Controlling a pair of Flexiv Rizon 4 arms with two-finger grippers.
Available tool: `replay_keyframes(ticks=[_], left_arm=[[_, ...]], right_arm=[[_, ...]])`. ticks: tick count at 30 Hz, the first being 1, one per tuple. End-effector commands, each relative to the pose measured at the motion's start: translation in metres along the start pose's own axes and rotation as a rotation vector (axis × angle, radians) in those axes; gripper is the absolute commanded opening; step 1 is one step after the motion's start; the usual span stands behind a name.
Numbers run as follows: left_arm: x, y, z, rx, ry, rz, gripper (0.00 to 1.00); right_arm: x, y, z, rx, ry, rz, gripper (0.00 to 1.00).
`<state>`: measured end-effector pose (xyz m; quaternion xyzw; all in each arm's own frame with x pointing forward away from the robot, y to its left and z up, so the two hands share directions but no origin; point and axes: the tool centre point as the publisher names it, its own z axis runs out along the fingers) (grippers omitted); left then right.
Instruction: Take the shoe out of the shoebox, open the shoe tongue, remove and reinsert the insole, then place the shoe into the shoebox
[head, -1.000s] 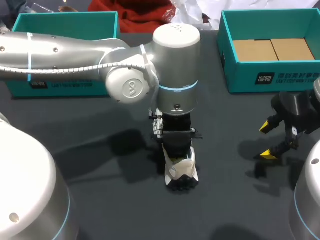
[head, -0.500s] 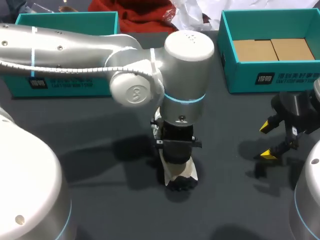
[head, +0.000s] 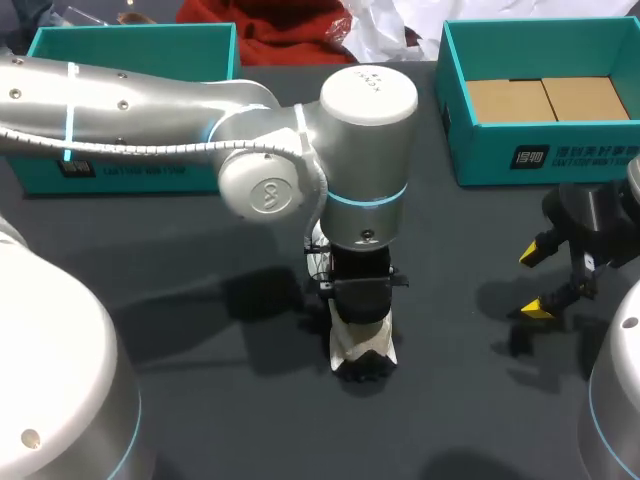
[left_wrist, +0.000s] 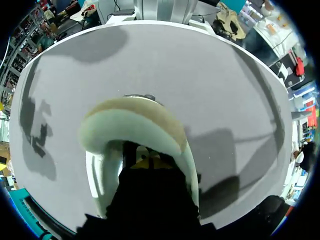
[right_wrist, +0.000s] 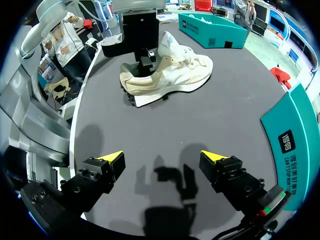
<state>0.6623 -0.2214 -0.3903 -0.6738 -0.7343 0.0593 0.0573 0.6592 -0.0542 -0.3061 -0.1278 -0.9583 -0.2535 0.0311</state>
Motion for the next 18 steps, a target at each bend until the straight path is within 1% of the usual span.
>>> replay_keyframes(ticks=[1,5,8,11,14,18], left_arm=[[0.008,0.0,-0.015,0.018,-0.096,0.009,0.0],[0.001,-0.014,-0.028,0.074,-0.122,0.036,0.0],[-0.006,-0.023,-0.028,0.098,-0.122,0.057,0.0],[-0.014,-0.031,-0.018,0.122,-0.1,0.072,0.0],[-0.019,-0.033,-0.003,0.154,-0.073,0.069,0.0],[-0.02,-0.028,0.017,0.143,-0.036,0.064,0.0]], right_arm=[[0.002,0.0,0.0,0.002,-0.004,0.0,1.0],[0.002,0.0,0.0,0.002,-0.004,0.0,1.0],[0.002,0.0,0.0,0.002,-0.004,0.0,1.0],[0.002,0.0,0.0,0.002,-0.004,0.0,1.0],[0.002,0.0,0.0,0.002,-0.004,0.0,1.0],[0.002,0.0,0.0,0.002,-0.004,0.0,1.0]])
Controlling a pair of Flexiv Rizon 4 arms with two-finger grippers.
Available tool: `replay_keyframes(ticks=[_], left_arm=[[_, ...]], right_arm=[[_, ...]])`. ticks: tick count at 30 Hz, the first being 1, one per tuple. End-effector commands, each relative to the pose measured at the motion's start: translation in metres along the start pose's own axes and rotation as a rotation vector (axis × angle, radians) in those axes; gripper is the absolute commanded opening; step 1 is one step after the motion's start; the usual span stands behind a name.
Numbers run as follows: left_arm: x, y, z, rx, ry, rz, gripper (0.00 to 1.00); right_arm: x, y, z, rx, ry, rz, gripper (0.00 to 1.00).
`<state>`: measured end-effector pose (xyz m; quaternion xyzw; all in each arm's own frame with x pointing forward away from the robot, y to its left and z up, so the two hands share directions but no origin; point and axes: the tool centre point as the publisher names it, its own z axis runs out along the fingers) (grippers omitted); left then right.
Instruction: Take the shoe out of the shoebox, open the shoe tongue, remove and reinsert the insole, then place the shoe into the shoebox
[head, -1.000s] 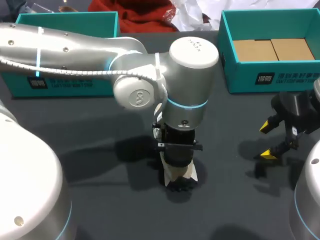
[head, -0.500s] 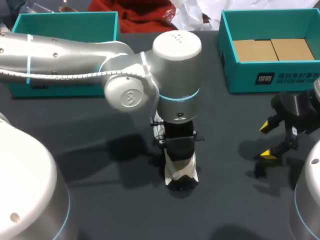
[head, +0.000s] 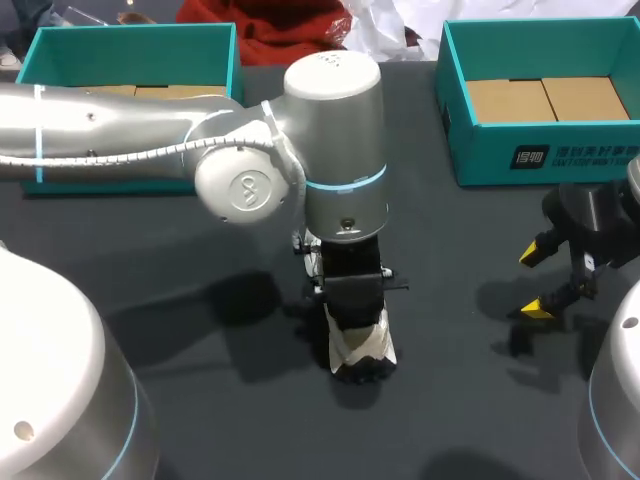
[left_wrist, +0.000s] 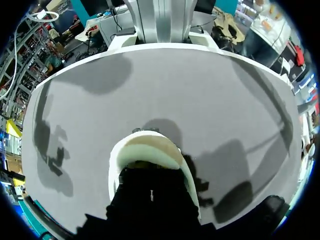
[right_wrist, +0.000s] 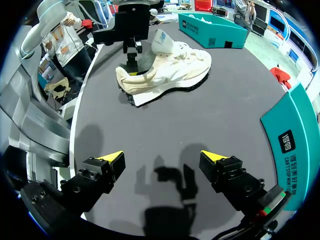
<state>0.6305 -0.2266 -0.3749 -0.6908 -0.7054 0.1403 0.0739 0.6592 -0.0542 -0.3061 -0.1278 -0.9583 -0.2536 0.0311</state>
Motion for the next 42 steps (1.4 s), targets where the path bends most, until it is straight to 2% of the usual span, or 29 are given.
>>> replay_keyframes(ticks=[1,4,6,10,15,19,23,27,29,32,38,42], left_arm=[[-0.013,0.014,0.029,-0.005,0.047,-0.015,0.0],[-0.006,0.023,0.029,-0.046,0.047,-0.04,0.0],[-0.005,0.027,0.027,-0.1,0.04,-0.065,0.0],[0.0,0.039,0.014,-0.158,-0.001,-0.106,0.0],[0.001,0.04,-0.012,-0.173,-0.06,-0.116,0.0],[0.002,0.032,-0.024,-0.179,-0.051,-0.089,0.0],[0.005,0.024,-0.019,-0.165,-0.01,-0.051,0.0],[0.006,0.02,-0.005,-0.172,0.094,0.004,0.0],[0.005,0.022,0.004,-0.181,0.159,0.017,0.0],[0.005,0.027,0.016,-0.188,0.189,0.011,0.0],[0.006,0.036,0.028,-0.216,0.159,-0.036,0.0],[0.005,0.037,0.015,-0.203,0.08,-0.06,0.0]], right_arm=[[0.002,0.0,0.0,0.002,-0.004,0.0,1.0],[0.002,0.0,0.0,0.002,-0.004,0.0,1.0],[0.002,0.0,0.0,0.002,-0.004,0.0,1.0],[0.002,0.0,0.0,0.002,-0.004,0.0,1.0],[0.002,0.0,0.0,0.002,-0.004,0.0,1.0],[0.002,0.0,0.0,0.002,-0.004,0.0,1.0],[0.002,0.0,0.0,0.002,-0.004,0.0,1.0],[0.002,0.0,0.0,0.002,-0.004,0.0,1.0],[0.002,0.0,0.0,0.002,-0.004,0.0,1.0],[0.002,0.0,0.0,0.002,-0.004,0.0,1.0],[0.002,0.0,0.0,0.002,-0.004,0.0,1.0],[0.002,0.0,0.0,0.002,-0.004,0.0,1.0]])
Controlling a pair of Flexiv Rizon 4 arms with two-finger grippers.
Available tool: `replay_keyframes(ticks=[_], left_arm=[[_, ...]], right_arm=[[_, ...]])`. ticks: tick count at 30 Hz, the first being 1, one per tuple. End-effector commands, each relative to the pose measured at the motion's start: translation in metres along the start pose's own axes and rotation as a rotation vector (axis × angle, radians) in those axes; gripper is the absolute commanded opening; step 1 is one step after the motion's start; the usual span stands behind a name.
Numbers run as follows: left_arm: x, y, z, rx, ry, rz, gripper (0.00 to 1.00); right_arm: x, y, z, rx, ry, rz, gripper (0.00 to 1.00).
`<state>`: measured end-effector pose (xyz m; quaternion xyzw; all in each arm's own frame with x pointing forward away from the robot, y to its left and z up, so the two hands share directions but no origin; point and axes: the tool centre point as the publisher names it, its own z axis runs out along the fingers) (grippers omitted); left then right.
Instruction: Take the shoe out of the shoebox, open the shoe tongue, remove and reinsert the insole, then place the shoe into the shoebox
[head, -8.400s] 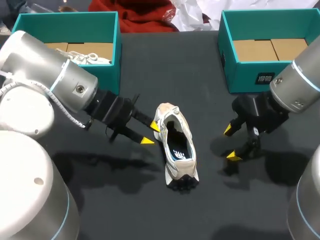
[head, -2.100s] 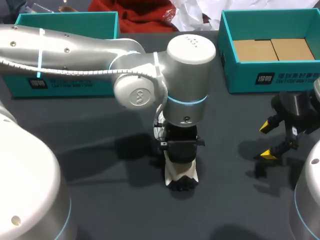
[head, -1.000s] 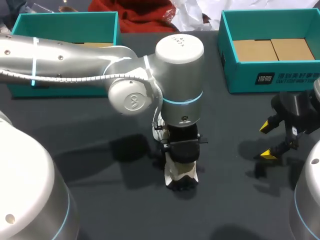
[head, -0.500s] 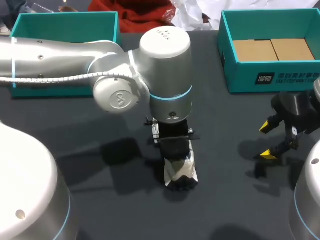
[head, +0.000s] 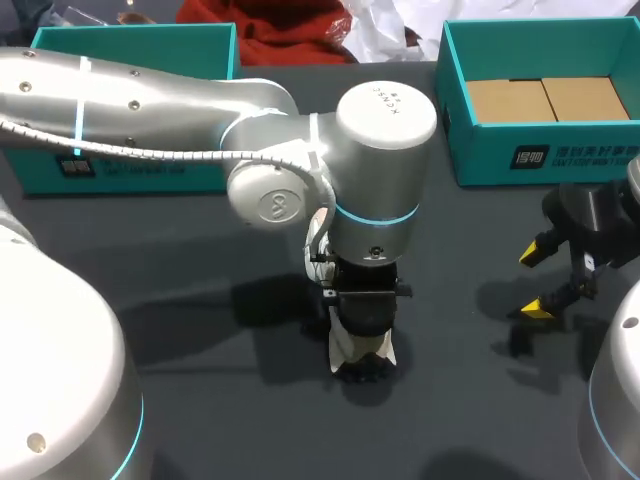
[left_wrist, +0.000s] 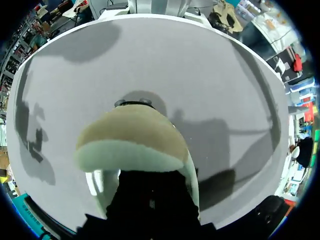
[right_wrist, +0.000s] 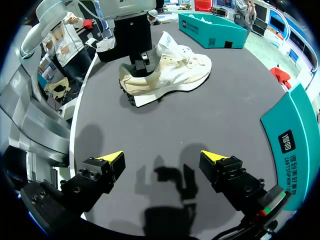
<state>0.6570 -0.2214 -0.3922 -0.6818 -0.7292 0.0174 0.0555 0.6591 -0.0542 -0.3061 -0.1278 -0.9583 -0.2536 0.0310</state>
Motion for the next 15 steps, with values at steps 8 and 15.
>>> replay_keyframes(ticks=[8,15], left_arm=[[0.005,0.007,-0.036,-0.037,-0.201,-0.039,0.0],[0.007,0.011,-0.062,-0.073,-0.283,-0.074,0.0]], right_arm=[[0.002,0.0,0.0,0.002,-0.004,0.0,1.0],[0.002,0.0,0.0,0.002,-0.004,0.0,1.0]])
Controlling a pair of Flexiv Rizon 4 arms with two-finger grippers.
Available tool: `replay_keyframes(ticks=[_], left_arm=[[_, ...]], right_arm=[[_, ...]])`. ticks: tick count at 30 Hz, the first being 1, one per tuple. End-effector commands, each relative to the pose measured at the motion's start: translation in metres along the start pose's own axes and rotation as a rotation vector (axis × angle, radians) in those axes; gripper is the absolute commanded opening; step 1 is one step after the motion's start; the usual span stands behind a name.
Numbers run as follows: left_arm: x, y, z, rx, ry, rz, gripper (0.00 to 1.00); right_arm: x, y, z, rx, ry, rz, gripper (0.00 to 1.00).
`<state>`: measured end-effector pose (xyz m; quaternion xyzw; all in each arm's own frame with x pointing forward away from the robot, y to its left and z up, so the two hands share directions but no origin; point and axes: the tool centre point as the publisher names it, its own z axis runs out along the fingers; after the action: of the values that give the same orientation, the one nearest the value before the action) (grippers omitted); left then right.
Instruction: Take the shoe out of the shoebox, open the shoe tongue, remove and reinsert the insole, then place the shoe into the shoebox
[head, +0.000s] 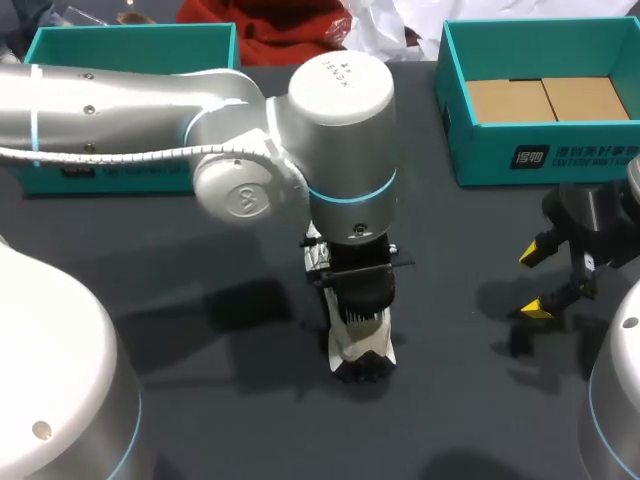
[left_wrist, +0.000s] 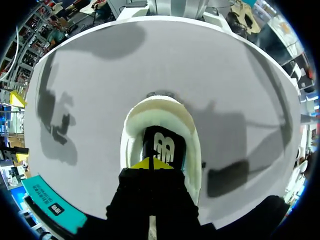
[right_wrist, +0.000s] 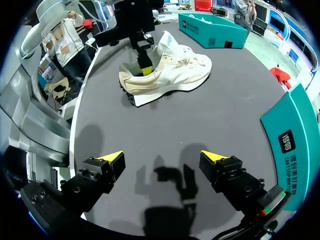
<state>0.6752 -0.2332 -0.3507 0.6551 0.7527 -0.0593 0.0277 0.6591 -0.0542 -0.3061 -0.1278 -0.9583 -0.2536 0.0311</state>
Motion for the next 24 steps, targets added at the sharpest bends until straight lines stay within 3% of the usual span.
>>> replay_keyframes(ticks=[1,11,18,19,24], left_arm=[[0.013,0.002,-0.022,-0.03,-0.111,-0.022,0.0],[0.009,0.012,-0.006,-0.126,-0.115,-0.087,0.0],[0.008,0.016,0.001,-0.12,-0.09,-0.082,0.0],[0.008,0.017,0.001,-0.117,-0.085,-0.081,0.03],[0.005,0.019,0.004,-0.113,-0.035,-0.069,0.4]], right_arm=[[0.002,0.0,0.0,0.002,-0.004,0.0,1.0],[0.002,0.0,0.0,0.002,-0.004,0.0,1.0],[0.002,0.0,0.0,0.002,-0.004,0.0,1.0],[0.002,0.0,0.0,0.002,-0.004,0.0,1.0],[0.002,0.0,0.0,0.002,-0.004,0.0,1.0]])
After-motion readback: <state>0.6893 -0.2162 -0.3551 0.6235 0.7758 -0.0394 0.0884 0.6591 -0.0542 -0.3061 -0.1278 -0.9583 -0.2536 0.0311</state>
